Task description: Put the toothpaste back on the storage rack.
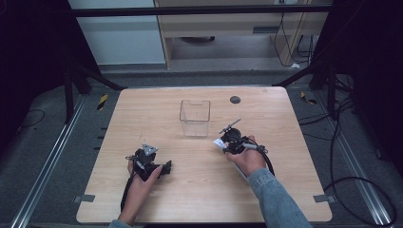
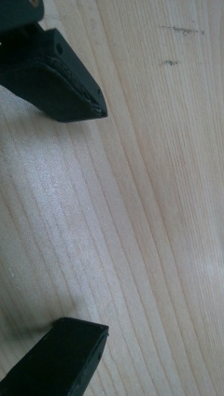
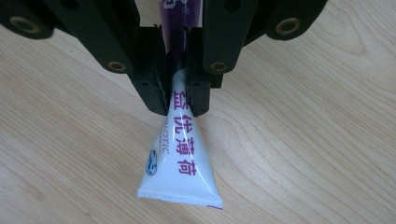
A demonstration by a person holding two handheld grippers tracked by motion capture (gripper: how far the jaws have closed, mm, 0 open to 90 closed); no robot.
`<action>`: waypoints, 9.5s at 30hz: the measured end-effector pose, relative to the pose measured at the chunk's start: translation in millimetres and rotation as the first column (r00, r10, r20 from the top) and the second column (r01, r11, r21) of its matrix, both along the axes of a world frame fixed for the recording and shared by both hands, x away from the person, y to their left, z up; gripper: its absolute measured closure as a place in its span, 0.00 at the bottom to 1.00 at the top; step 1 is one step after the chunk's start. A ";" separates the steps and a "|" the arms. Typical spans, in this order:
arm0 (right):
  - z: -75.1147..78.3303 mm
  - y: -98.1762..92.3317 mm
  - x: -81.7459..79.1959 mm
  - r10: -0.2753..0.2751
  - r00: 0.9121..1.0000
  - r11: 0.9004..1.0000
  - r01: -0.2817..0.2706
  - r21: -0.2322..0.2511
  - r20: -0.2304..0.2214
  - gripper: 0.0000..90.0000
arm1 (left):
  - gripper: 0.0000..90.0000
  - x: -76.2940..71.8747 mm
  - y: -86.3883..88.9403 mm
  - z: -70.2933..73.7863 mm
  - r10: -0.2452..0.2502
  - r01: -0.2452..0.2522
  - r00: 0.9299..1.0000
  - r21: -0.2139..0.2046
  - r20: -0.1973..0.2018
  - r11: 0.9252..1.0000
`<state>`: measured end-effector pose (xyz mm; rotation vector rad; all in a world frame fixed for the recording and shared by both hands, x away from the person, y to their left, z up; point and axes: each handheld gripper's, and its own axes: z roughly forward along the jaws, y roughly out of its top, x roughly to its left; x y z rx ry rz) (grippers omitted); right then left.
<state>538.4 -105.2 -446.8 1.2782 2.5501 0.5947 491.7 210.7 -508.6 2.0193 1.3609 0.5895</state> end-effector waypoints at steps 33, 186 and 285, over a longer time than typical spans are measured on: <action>31.4 -20.9 -9.2 -0.033 0.998 0.999 0.031 0.036 0.050 0.89 | 0.00 0.0 0.0 0.0 0.000 0.000 1.000 0.000 0.000 1.000; 150.2 41.3 -9.3 -0.105 0.857 0.917 -0.112 0.382 0.504 0.93 | 0.00 1.7 -1.1 -0.5 0.000 0.000 1.000 -0.005 0.007 1.000; 65.7 104.9 105.2 -0.028 0.932 0.961 -0.075 0.267 0.361 0.91 | 0.00 6.4 -2.6 0.0 -0.011 0.011 1.000 0.001 0.002 1.000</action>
